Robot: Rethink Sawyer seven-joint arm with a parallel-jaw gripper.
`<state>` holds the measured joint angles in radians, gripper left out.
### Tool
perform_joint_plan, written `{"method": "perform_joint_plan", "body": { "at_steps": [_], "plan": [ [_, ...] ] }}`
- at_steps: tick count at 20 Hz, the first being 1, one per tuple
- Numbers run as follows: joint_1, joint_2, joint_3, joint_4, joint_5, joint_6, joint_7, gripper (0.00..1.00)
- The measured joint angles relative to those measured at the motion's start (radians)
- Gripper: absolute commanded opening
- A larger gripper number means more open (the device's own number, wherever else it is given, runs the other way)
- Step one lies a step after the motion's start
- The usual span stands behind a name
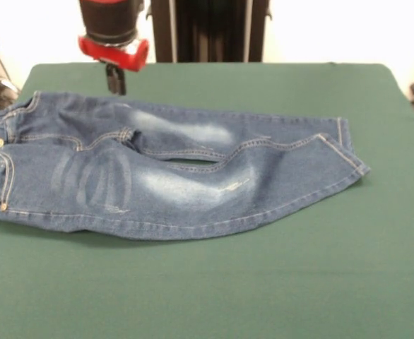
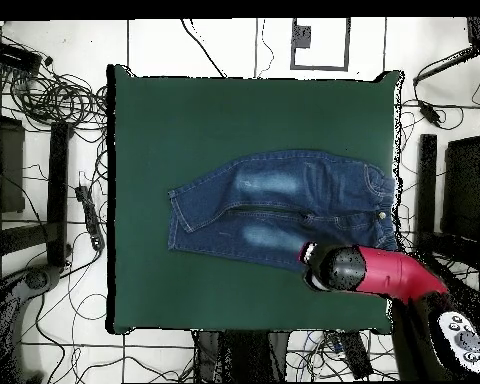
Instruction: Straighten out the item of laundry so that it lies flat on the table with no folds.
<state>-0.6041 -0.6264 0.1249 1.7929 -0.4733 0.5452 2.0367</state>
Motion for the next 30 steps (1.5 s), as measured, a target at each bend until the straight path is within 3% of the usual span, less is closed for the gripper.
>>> {"method": "perform_joint_plan", "body": {
  "at_steps": [11,30],
  "plan": [
    [0.057,-0.088,-0.015,0.036,0.116,0.012,0.000,0.00],
    [0.269,0.175,-0.089,-0.176,0.267,0.051,0.001,0.00]
  ]
}}
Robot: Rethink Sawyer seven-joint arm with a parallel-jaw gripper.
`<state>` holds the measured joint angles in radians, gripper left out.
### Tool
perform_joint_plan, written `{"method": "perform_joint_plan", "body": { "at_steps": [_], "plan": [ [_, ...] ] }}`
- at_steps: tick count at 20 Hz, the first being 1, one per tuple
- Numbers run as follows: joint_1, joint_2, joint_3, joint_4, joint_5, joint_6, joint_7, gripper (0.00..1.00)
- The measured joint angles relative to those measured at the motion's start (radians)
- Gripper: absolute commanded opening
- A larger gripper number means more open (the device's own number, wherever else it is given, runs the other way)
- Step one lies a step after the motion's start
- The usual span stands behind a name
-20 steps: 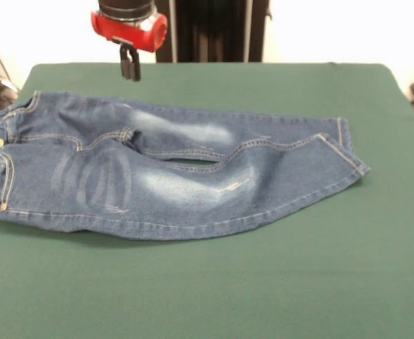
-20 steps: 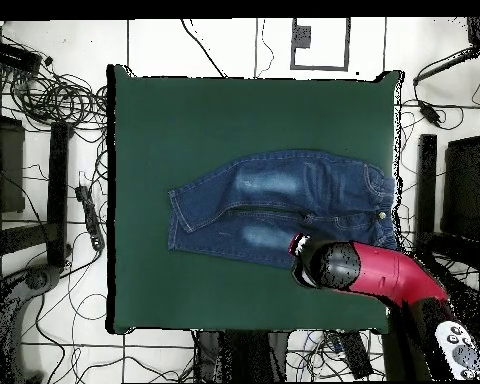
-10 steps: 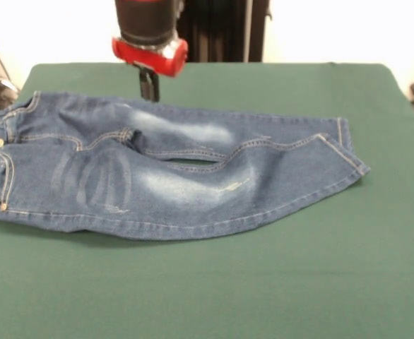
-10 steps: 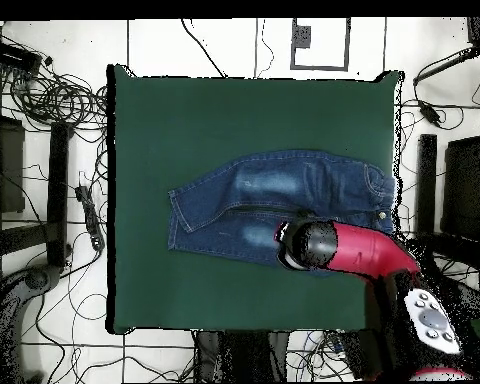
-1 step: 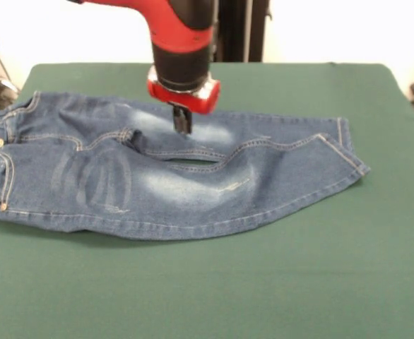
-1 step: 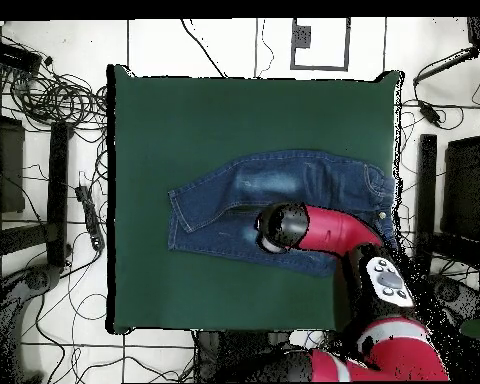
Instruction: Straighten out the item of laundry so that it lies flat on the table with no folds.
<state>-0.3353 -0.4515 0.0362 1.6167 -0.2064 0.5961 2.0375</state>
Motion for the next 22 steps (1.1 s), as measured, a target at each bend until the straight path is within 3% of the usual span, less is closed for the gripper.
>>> {"method": "perform_joint_plan", "body": {
  "at_steps": [4,13,22],
  "plan": [
    [0.031,-0.004,-0.012,-0.006,0.038,0.041,0.000,0.00],
    [0.129,-0.142,-0.068,-0.014,0.151,0.237,0.004,0.00],
    [0.200,-0.116,-0.123,-0.120,0.234,0.248,0.042,0.00]
  ]
}}
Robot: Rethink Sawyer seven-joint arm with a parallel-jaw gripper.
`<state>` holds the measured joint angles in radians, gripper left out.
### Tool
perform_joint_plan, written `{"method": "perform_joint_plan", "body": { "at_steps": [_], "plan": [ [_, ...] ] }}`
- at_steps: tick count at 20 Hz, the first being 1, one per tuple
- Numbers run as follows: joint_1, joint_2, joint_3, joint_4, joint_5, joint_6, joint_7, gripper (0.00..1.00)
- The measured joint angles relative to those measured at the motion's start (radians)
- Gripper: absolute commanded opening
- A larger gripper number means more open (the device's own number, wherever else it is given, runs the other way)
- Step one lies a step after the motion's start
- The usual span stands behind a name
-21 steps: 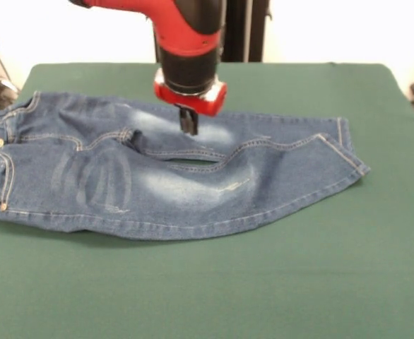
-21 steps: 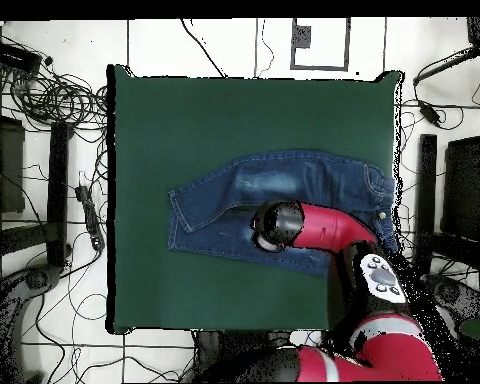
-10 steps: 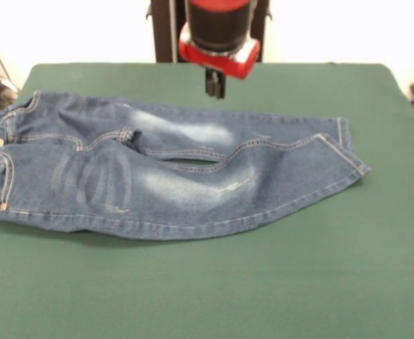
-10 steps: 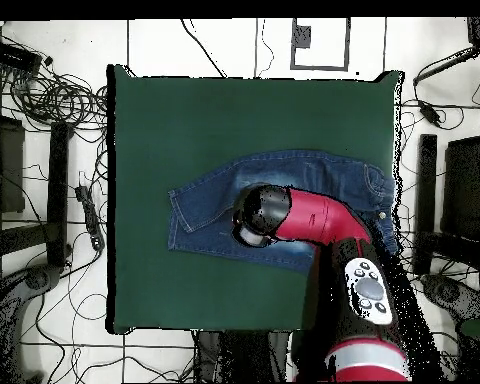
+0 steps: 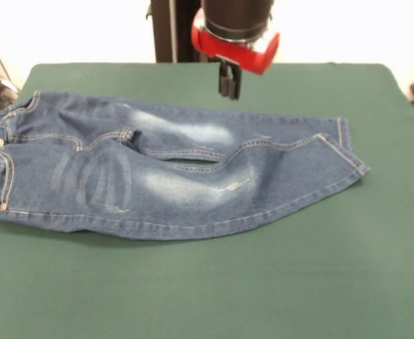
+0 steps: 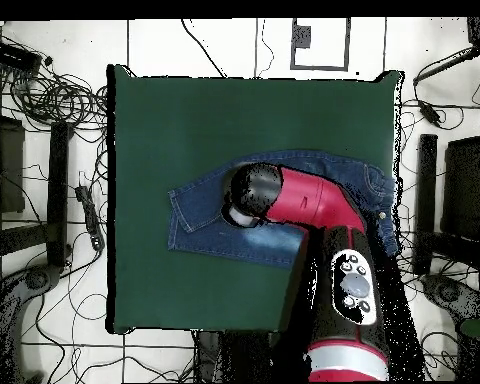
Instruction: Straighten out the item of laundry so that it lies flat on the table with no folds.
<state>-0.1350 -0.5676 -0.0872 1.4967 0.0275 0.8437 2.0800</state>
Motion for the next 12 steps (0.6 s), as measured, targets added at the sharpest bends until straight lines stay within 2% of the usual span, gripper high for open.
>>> {"method": "perform_joint_plan", "body": {
  "at_steps": [8,12],
  "plan": [
    [0.053,0.165,-0.029,-0.139,0.064,-0.018,0.080,0.00],
    [0.092,0.245,-0.048,-0.174,0.081,-0.020,0.122,0.00]
  ]
}}
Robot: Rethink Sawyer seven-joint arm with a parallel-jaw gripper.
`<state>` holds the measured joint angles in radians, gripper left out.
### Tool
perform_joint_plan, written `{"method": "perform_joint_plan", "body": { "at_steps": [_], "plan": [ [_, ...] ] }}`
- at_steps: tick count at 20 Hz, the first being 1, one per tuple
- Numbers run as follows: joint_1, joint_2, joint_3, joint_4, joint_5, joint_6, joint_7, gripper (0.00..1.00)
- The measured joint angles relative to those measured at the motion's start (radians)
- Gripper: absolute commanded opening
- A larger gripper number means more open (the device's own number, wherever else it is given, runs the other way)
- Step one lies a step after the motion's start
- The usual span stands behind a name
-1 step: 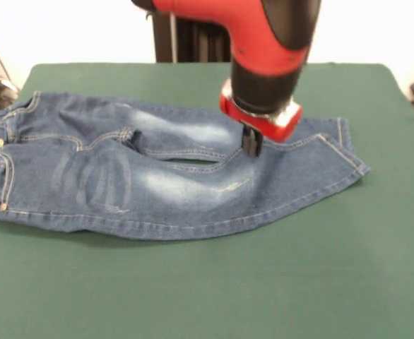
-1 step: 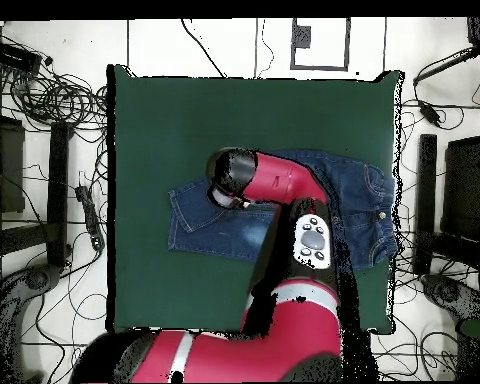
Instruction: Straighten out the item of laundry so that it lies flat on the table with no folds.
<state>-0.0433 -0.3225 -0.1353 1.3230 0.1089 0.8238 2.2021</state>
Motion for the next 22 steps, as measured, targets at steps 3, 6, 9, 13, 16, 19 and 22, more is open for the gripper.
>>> {"method": "perform_joint_plan", "body": {
  "at_steps": [3,6,9,13,16,19,22],
  "plan": [
    [0.019,0.038,-0.002,-0.005,0.007,-0.003,0.023,0.00],
    [0.029,0.061,-0.007,-0.006,0.006,-0.006,0.030,0.00],
    [0.022,0.071,-0.008,-0.006,0.006,-0.009,0.030,0.00],
    [-0.004,0.069,-0.008,0.001,0.005,-0.027,0.030,0.00],
    [-0.024,0.062,-0.009,0.014,0.005,-0.047,0.030,0.00],
    [-0.063,0.039,-0.009,0.034,-0.005,-0.070,0.030,0.00],
    [-0.085,0.015,-0.012,0.048,-0.016,-0.071,0.030,0.00]
  ]
}}
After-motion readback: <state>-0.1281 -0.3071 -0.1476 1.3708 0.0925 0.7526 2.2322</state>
